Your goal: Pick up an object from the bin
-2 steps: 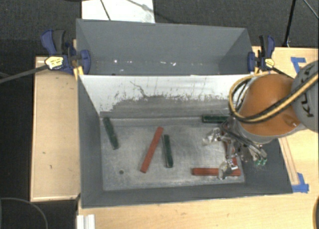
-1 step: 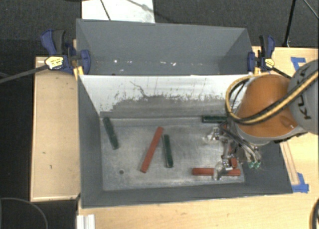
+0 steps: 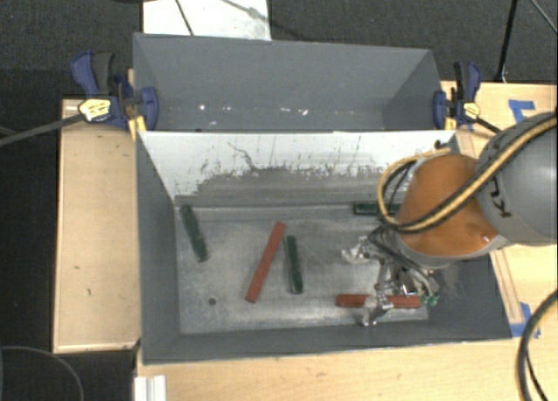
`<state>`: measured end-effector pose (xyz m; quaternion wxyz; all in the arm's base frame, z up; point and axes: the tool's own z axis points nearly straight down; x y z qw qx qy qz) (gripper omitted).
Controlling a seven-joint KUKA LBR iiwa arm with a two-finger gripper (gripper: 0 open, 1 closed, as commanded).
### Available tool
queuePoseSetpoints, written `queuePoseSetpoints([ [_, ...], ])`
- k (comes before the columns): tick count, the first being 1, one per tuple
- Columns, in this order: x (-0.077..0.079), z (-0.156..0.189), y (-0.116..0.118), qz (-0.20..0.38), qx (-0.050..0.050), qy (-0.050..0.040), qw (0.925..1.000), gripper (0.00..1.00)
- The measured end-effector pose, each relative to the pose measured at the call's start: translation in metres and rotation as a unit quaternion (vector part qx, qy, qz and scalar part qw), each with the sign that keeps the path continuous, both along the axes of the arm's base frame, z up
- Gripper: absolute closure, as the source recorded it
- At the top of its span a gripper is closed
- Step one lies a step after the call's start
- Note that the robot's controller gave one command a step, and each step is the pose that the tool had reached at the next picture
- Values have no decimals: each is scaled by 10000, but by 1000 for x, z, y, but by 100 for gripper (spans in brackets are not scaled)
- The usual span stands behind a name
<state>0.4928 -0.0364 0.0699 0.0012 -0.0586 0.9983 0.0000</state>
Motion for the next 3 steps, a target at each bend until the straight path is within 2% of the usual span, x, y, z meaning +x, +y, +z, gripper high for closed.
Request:
queuePoseSetpoints([
  [1,-10,4,3,-803,2,-65,9968,100],
  [3,-11,6,3,-799,1,-37,9968,100],
])
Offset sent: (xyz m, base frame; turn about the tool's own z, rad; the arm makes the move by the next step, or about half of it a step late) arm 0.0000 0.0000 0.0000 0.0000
